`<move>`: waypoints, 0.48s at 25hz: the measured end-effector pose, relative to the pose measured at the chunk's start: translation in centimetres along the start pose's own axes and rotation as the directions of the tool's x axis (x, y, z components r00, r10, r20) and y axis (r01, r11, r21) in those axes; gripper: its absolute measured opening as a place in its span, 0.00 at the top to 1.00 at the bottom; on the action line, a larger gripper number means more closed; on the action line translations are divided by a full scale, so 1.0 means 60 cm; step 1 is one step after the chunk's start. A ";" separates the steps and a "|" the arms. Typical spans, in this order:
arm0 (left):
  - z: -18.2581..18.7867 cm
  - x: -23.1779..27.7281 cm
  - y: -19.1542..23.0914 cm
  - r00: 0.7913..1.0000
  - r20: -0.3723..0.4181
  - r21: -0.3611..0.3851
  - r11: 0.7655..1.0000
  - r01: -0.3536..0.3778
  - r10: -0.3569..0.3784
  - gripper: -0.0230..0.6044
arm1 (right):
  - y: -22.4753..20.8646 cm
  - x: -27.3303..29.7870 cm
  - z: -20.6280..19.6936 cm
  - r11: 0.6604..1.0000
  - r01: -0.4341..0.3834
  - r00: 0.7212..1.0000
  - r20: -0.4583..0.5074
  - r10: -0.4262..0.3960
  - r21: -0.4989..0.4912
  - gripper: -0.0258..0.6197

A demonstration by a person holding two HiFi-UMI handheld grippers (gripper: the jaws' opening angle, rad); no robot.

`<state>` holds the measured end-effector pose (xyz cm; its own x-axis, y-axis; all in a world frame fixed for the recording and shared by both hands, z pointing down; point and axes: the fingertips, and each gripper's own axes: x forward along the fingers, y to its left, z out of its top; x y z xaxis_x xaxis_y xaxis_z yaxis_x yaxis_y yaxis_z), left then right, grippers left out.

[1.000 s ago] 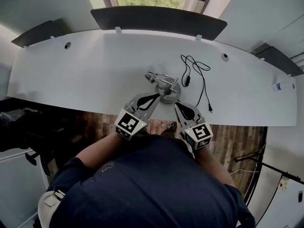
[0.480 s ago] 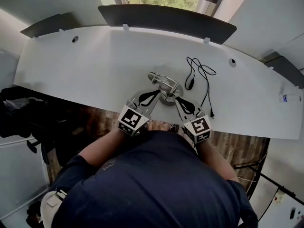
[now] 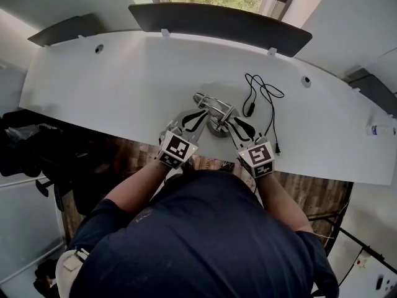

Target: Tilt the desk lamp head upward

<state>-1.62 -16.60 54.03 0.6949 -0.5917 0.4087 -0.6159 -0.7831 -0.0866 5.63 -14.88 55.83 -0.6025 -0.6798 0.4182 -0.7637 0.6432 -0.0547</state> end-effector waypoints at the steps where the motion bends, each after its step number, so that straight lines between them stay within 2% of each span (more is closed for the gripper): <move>1: -0.005 0.003 0.002 1.000 -0.012 0.012 1.000 -0.004 0.004 0.95 | -0.001 0.004 -0.003 1.000 0.001 1.000 -0.006 -0.001 -0.003 0.82; 3: -0.009 0.007 0.008 0.999 -0.039 0.048 0.999 -0.018 0.020 0.94 | -0.003 0.010 -0.008 1.000 0.001 1.000 -0.017 -0.001 -0.008 0.80; 7: -0.027 0.025 0.020 0.999 -0.028 0.102 0.994 -0.036 0.039 0.88 | -0.004 0.021 -0.017 1.000 -0.003 0.999 -0.041 0.002 -0.026 0.77; 12: -0.046 0.048 0.033 0.996 -0.066 0.170 0.985 -0.042 0.054 0.83 | -0.006 0.036 -0.026 0.999 0.004 0.998 -0.059 -0.007 -0.051 0.75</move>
<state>-1.84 -19.32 57.53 0.6349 -0.6189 0.4623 -0.5723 -0.7788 -0.2567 4.99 -16.02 58.18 -0.5825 -0.6622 0.4712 -0.7532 0.6578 -0.0067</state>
